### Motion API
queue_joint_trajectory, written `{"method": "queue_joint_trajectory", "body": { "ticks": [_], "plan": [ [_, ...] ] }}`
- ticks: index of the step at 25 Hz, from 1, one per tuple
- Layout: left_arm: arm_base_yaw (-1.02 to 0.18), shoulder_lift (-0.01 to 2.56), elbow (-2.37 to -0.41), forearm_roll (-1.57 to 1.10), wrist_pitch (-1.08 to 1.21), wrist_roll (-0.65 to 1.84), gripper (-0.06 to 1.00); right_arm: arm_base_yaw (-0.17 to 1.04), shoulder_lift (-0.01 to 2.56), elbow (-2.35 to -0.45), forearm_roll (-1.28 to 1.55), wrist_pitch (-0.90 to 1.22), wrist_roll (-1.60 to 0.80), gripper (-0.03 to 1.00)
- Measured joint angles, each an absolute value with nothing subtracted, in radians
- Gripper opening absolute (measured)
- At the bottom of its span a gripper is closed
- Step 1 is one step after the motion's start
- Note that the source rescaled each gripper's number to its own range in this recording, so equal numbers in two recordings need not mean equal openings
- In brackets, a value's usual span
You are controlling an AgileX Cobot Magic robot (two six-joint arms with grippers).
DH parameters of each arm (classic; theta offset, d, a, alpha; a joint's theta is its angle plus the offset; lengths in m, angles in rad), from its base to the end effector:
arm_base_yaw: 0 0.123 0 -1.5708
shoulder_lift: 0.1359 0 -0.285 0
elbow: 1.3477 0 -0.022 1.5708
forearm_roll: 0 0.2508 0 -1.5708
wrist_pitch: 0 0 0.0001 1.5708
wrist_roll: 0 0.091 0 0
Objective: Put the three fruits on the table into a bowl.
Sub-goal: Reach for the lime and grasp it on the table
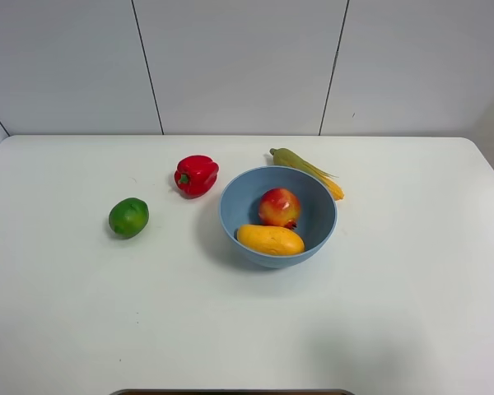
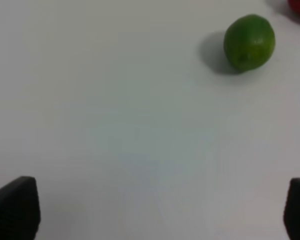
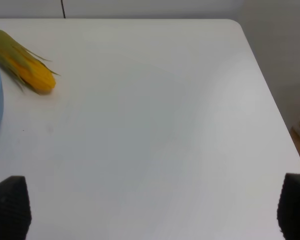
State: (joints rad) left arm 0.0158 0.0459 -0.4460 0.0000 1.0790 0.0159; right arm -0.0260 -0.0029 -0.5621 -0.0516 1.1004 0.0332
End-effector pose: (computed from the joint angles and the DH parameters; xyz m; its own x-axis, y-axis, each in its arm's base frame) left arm 0.0065 0.0001 0.2606 -0.5579 0.0071 -0.8299 -0.0069 0.9999 0.0132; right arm -0.0147 -0.0038 0.2911 -0.4320 0.0210 -0.9016 0.0716 0.9974 -0.0111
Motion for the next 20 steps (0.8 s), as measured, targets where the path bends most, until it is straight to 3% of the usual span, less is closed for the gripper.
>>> {"method": "queue_joint_trajectory", "body": {
  "ticks": [7,20],
  "plan": [
    [0.016,0.379,-0.583,-0.019,1.054,0.046,1.0,-0.026,-0.003,-0.562,-0.052,1.1,0.033,1.0],
    [-0.001,1.187,-1.078,-0.166,1.034,0.338,1.0,-0.026,-0.003,-0.562,-0.052,1.1,0.033,1.0]
  ]
}}
